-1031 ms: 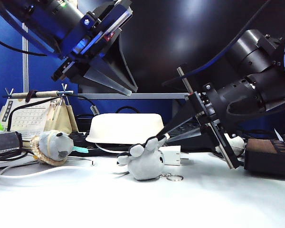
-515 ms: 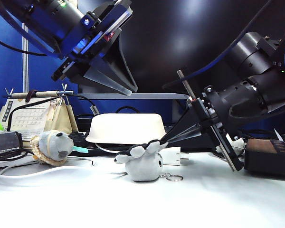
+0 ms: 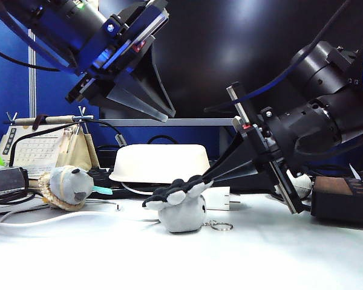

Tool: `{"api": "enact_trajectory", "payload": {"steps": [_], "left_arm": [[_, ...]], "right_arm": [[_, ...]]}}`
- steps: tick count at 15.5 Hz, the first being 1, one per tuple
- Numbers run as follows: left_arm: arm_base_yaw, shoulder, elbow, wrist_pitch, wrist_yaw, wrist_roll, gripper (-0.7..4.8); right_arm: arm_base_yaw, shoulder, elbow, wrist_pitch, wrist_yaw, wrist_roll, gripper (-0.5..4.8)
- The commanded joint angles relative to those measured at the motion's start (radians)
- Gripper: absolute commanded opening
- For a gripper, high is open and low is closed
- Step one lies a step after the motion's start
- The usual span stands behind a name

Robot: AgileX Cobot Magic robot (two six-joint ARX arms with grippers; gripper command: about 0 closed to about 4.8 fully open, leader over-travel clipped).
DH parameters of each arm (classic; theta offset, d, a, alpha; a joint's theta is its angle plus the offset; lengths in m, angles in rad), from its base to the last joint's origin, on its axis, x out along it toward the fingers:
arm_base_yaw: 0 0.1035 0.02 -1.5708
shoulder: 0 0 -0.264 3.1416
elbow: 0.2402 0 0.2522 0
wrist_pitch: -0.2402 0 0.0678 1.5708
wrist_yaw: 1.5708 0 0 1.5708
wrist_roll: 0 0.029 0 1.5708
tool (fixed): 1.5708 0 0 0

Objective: Place the tilting octopus upright.

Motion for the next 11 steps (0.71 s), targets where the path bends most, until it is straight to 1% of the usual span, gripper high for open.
{"api": "enact_trajectory", "payload": {"steps": [1,4,7,11], "left_arm": [[0.0,-0.001,0.003,0.003,0.006,0.004,0.76],[0.0,-0.001,0.003,-0.011,0.005,0.004,0.76],[0.0,-0.001,0.003,-0.011,0.005,0.004,0.76],[0.0,-0.001,0.003,-0.014,0.005,0.004,0.76]], "right_arm": [[0.001,-0.003,0.003,0.024,-0.008,-0.042,-0.03],[0.001,-0.006,0.004,0.041,-0.008,-0.119,-0.03],[0.001,-0.018,0.004,0.043,-0.028,-0.252,-0.03],[0.001,-0.018,0.005,0.042,-0.032,-0.497,-0.03]]}}
